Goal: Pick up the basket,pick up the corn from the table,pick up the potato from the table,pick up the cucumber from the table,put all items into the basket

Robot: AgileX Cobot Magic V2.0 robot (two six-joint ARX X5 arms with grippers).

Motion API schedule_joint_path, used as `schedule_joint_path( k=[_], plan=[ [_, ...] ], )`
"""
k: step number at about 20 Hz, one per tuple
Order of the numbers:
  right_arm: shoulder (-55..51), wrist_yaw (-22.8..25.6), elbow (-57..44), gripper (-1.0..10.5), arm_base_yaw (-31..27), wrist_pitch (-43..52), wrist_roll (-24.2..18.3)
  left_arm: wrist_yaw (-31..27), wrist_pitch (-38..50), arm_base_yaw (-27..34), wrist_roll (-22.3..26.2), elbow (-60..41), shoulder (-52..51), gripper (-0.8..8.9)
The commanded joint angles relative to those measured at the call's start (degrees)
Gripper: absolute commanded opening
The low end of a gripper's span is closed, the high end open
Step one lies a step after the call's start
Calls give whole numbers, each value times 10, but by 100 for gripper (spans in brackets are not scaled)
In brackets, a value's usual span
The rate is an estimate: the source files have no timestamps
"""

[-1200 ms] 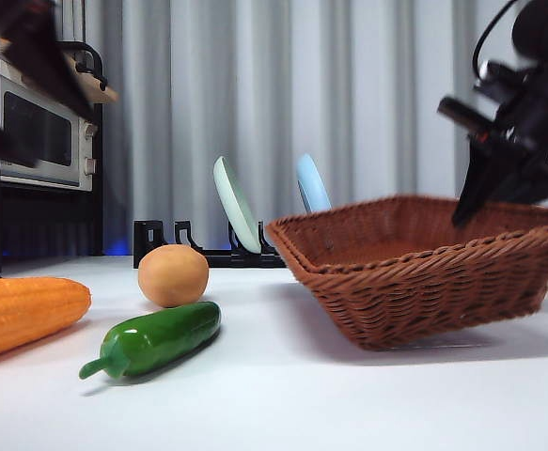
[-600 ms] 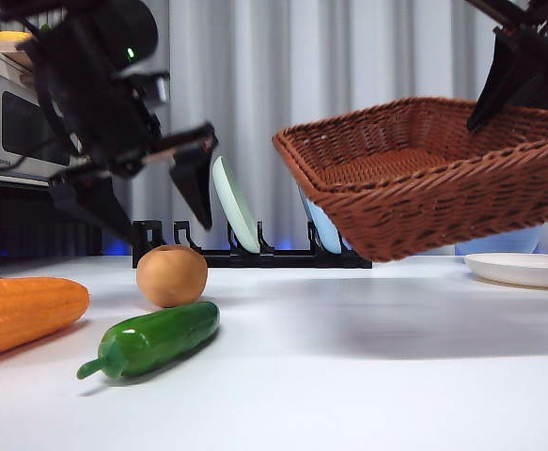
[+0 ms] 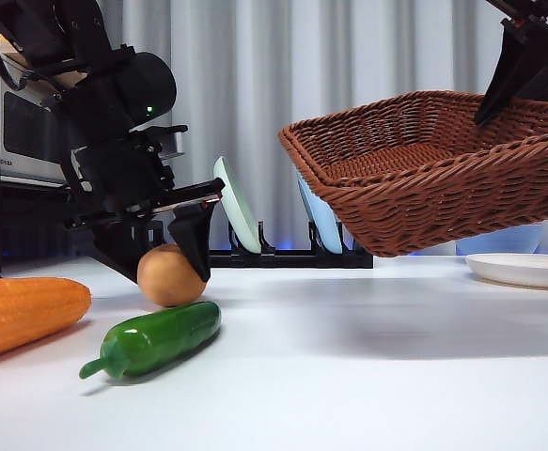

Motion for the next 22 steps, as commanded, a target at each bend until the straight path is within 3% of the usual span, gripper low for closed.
schedule_joint_path(
  k=[1, 6, 10, 16, 21, 22],
  plan=[
    [0, -6, 3, -16, 0, 15, 2, 1, -22, -3, 19, 4, -44, -8],
    [28, -7, 3, -16, 18, 41, 21, 2, -35, -27, -2, 4, -227, -8],
    [61, -9, 3, -16, 55, 60, 44, -11, -10, -110, -25, 4, -307, -8],
    [69, -11, 3, -15, 102, 94, 70, -103, -8, -258, -28, 3, -242, -8],
    [69, -43, 3, -15, 102, 94, 82, -133, -6, -303, -28, 3, -162, 2],
    [69, -50, 3, -16, 101, 93, 84, -133, -6, -306, -28, 3, -150, 73]
  ],
)
